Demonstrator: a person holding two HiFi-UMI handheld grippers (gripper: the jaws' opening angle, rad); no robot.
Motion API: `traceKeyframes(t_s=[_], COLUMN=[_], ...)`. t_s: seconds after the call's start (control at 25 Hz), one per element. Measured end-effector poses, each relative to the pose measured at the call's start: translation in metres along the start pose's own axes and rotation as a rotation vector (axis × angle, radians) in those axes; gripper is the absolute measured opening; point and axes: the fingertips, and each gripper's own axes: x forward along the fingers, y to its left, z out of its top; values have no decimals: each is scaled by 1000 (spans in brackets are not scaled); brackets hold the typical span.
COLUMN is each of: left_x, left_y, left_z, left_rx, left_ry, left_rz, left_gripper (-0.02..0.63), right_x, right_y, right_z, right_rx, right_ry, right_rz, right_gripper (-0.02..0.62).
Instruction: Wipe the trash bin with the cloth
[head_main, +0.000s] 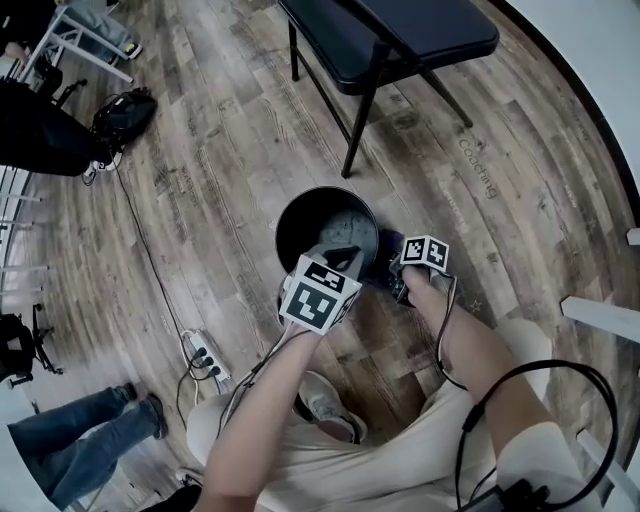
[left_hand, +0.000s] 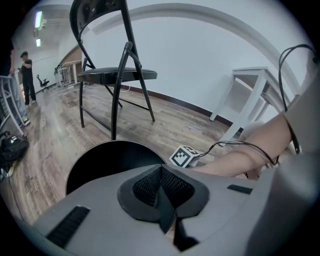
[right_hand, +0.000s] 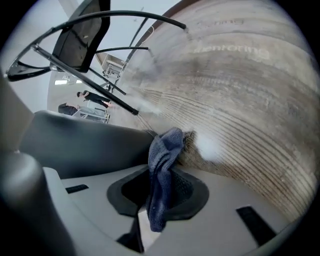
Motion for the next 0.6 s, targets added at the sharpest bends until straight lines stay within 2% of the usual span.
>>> traceKeyframes(t_s=[0.08, 0.2, 0.28, 0.36, 0.48, 0.6], left_x=[3, 4, 3, 4, 9, 16], left_y=[-2, -13, -19, -26, -40, -43], left_z=[1, 10, 16, 15, 5, -9], left_rx=[23, 70, 140, 206, 198, 193], left_ry=[10, 10, 24, 57, 113, 197], left_rz=[-3, -43, -50, -59, -135, -142], left_gripper=[11, 12, 29, 45, 122, 147], right_x=[-11, -46, -79, -115, -164, -190], right_y=[4, 22, 54, 89, 126, 137], right_z=[8, 31, 54, 73, 87, 93], right_rx=[-21, 45, 79, 64, 56, -41], right_ry=[-32, -121, -189, -242, -295, -325], right_rz=[-42, -83, -25, 51, 151, 141], right_gripper=[63, 63, 63, 63, 63, 63])
